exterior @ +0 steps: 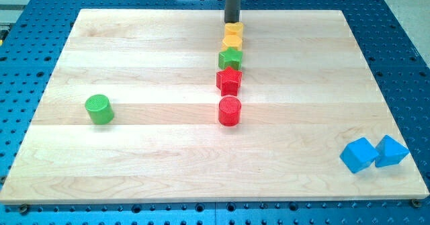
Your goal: Push the green circle bottom left to the red circle
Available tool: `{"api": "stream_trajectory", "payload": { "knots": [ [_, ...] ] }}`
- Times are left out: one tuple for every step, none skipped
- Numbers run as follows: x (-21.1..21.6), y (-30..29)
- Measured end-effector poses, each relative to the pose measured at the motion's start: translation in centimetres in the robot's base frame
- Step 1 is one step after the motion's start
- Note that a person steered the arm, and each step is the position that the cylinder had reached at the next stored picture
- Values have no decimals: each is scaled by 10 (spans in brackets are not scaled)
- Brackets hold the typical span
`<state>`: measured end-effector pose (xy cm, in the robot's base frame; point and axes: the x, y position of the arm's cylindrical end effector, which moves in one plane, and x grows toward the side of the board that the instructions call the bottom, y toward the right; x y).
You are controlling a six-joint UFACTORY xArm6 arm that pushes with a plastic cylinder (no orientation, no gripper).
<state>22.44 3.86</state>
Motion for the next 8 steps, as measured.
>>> {"api": "stream_trajectory", "payload": {
  "knots": [
    [2, -1],
    [2, -3],
    [3, -33],
    [30, -109],
    [91, -190],
    [168, -221],
    [245, -221],
    [270, -223]
  ]
}}
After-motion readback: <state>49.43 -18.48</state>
